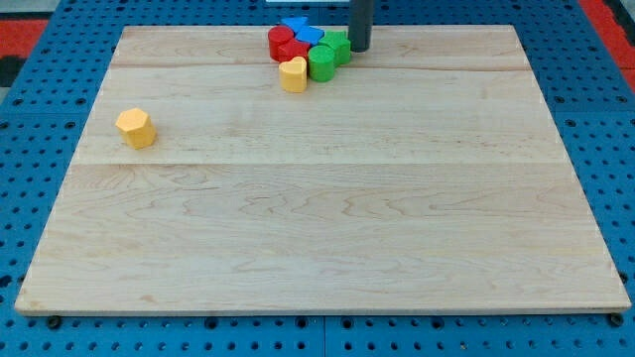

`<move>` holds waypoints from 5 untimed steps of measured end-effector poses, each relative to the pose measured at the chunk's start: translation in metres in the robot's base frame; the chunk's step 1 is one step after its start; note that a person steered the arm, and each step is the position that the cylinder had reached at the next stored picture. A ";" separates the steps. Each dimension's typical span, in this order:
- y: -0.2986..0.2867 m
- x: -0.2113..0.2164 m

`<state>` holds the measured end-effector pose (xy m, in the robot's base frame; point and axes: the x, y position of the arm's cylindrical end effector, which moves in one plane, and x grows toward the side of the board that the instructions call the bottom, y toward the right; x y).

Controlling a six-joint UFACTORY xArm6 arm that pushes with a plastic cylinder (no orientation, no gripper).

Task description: Push the green star away from the group of blocks

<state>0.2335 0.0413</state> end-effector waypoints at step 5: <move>-0.139 0.121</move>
<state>0.3540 -0.0977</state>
